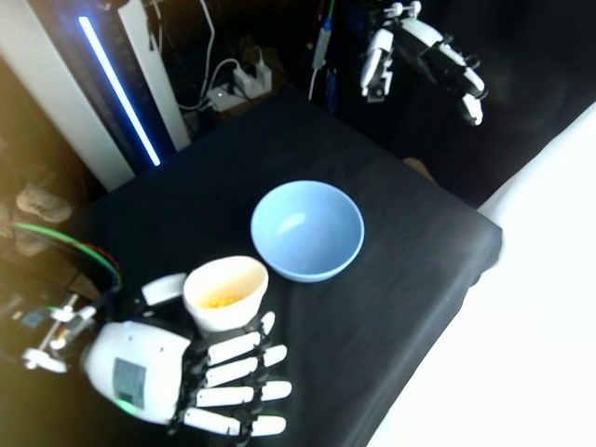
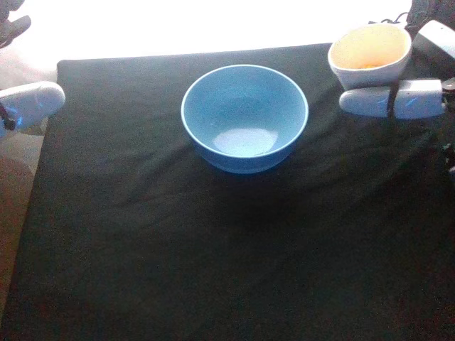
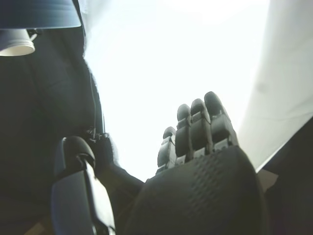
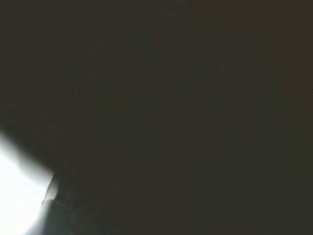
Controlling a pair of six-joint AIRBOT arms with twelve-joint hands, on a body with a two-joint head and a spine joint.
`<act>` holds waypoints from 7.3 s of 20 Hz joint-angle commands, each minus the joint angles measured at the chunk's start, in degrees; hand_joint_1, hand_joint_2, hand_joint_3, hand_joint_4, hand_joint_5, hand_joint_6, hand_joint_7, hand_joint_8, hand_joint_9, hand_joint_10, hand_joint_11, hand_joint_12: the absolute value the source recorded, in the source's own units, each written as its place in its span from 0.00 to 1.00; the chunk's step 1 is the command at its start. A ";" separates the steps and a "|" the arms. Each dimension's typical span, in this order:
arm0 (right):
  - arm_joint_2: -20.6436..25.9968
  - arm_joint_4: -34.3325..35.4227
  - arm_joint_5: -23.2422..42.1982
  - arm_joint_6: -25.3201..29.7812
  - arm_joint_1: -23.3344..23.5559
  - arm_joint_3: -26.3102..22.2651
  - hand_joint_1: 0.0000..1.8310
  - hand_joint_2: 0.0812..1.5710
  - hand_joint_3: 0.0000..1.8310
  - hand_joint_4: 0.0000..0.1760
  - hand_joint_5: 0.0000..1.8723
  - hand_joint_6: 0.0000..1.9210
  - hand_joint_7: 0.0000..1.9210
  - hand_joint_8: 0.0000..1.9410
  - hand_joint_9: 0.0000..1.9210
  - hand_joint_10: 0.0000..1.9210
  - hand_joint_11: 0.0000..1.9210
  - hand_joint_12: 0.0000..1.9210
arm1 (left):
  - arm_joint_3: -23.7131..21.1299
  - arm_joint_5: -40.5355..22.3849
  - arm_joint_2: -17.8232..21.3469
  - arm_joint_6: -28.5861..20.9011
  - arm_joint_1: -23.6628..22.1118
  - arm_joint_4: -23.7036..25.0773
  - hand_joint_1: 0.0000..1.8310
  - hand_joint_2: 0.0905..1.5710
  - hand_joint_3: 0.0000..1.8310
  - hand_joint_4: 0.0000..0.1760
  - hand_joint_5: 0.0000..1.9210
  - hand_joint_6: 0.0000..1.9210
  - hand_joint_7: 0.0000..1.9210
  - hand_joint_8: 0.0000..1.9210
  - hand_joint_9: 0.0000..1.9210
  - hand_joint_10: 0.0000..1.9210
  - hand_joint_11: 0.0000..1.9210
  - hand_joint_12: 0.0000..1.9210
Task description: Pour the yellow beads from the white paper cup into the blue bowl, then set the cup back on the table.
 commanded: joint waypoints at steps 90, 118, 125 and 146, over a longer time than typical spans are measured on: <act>5.67 -61.27 -26.78 -10.25 35.32 -10.80 0.55 0.69 0.00 1.00 0.53 0.49 0.60 0.00 0.27 0.00 0.00 0.00 | 1.60 -1.27 -0.62 -0.32 -3.08 5.04 0.29 0.51 0.00 0.99 0.03 0.00 0.11 0.00 0.07 0.00 0.00 0.25; 5.20 7.65 10.19 -6.42 3.30 -1.94 0.30 0.68 0.00 1.00 0.57 0.01 0.46 0.00 0.19 0.00 0.00 0.00 | 1.50 -1.27 -0.76 -0.39 -2.81 4.92 0.26 0.53 0.00 1.00 0.01 0.00 0.11 0.00 0.07 0.00 0.00 0.26; 1.55 17.08 15.60 -0.72 -4.25 -0.18 0.29 0.70 0.00 1.00 0.49 0.00 0.30 0.00 0.09 0.01 0.00 0.00 | 1.38 -1.29 -0.76 -0.43 -2.68 4.92 0.26 0.53 0.00 1.00 0.02 0.00 0.11 0.00 0.08 0.00 0.00 0.27; -1.99 13.97 10.25 -11.07 -7.29 0.88 0.00 0.71 0.02 1.00 0.12 0.00 0.14 0.00 0.07 0.01 0.03 0.01 | 1.18 -1.43 -1.00 -0.57 -1.90 4.98 0.24 0.55 0.00 1.00 0.01 0.00 0.11 0.00 0.08 0.00 0.00 0.29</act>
